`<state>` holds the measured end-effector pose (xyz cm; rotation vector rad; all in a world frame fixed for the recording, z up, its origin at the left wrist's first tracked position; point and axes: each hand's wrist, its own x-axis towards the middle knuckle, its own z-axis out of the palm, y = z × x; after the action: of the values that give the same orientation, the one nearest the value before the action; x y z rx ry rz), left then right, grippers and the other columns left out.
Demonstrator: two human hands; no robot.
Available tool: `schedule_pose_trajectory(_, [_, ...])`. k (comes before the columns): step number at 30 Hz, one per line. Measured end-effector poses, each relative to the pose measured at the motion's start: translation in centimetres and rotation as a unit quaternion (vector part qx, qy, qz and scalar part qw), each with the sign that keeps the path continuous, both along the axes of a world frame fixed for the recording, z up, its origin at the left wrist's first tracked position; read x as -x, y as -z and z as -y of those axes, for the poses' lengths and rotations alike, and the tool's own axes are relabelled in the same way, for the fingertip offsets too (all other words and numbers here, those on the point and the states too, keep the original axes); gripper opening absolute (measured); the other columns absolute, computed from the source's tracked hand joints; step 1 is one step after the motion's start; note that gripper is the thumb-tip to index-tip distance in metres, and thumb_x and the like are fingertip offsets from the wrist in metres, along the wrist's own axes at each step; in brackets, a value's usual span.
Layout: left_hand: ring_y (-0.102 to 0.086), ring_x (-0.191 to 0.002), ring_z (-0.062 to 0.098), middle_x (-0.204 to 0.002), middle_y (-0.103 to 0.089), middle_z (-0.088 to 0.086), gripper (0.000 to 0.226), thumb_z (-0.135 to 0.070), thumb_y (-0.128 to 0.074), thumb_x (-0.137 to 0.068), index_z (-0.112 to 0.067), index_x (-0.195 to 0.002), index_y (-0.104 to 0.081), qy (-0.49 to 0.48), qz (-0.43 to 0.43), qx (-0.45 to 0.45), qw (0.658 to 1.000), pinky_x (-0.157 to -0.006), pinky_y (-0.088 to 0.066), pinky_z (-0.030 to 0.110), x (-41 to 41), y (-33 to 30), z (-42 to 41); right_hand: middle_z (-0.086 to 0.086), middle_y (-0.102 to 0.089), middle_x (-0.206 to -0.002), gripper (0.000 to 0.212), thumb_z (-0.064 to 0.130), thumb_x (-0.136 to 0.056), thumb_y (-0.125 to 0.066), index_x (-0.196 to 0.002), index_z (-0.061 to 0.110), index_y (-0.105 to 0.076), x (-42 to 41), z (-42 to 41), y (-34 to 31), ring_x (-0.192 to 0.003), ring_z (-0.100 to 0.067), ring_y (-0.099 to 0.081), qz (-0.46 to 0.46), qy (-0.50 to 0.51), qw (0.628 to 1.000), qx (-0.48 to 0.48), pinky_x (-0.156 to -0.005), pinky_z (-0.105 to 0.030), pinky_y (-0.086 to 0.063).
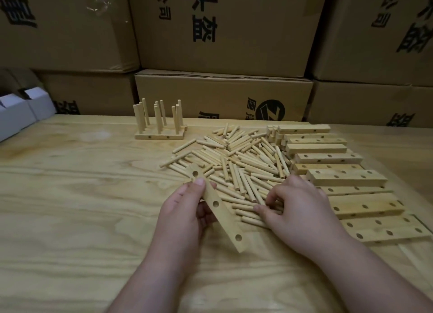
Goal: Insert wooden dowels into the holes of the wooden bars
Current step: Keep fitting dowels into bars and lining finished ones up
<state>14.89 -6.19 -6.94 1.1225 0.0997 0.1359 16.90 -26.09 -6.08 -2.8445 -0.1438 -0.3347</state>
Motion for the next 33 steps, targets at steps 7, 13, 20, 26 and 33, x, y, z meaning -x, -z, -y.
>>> schedule_pose_trajectory(7, [-0.061, -0.061, 0.024, -0.076, -0.061, 0.011, 0.039, -0.037, -0.048, -0.099, -0.016, -0.075, -0.071, 0.003, -0.004, 0.045, 0.999, -0.053, -0.049, 0.03, 0.2, -0.1, -0.3, 0.019, -0.049, -0.095, 0.012, 0.044, -0.089, -0.06, -0.079, 0.036, -0.061, 0.2, -0.3, -0.4, -0.095, -0.003, -0.046, 0.076, 0.032, 0.988, -0.129, -0.085, -0.027, -0.039])
schedule_pose_trajectory(13, [-0.069, -0.071, 0.031, -0.118, -0.072, 0.02, 0.037, -0.038, -0.047, -0.088, -0.016, -0.074, -0.073, 0.175, 0.018, 0.123, 0.977, -0.051, -0.046, 0.032, 1.4, -1.5, 0.3, 0.007, -0.074, -0.085, 0.014, 0.035, -0.095, -0.063, -0.085, 0.03, -0.072, 2.2, -3.3, -2.9, -0.07, 0.0, -0.065, -0.083, -0.05, 0.853, -0.512, -0.067, -0.031, -0.051])
schedule_pose_trajectory(20, [-0.072, -0.079, 0.037, -0.099, -0.068, 0.014, 0.034, -0.045, -0.055, -0.079, -0.016, -0.08, -0.074, 0.294, -0.019, 0.118, 0.948, -0.064, -0.046, 0.037, 2.0, -1.6, 0.5, -0.007, -0.065, -0.077, 0.019, 0.036, -0.085, -0.063, -0.088, 0.017, -0.064, 3.4, -5.6, -2.4, -0.047, -0.021, -0.057, -0.236, -0.117, 0.677, -0.687, -0.043, -0.026, -0.037])
schedule_pose_trajectory(26, [-0.061, -0.063, 0.027, -0.086, -0.062, 0.015, 0.033, -0.043, -0.048, -0.085, -0.011, -0.093, -0.055, 0.299, -0.041, 0.082, 0.95, -0.061, -0.046, 0.036, 1.9, -1.4, 1.0, -0.015, -0.06, -0.08, 0.034, 0.031, -0.097, -0.054, -0.11, 0.001, -0.062, 2.7, -5.1, -2.3, -0.046, -0.022, -0.039, -0.25, -0.095, 0.627, -0.731, -0.045, -0.034, -0.04])
schedule_pose_trajectory(33, [-0.052, -0.058, 0.021, -0.088, -0.065, 0.013, 0.032, -0.038, -0.048, -0.091, -0.012, -0.09, -0.068, 0.216, -0.063, 0.138, 0.964, -0.054, -0.041, 0.032, 1.1, -1.1, 0.7, 0.004, -0.077, -0.092, 0.012, 0.036, -0.093, -0.065, -0.092, 0.031, -0.076, 2.1, -2.7, -4.3, -0.091, -0.025, -0.071, -0.105, -0.041, 0.815, -0.568, -0.08, -0.045, -0.06])
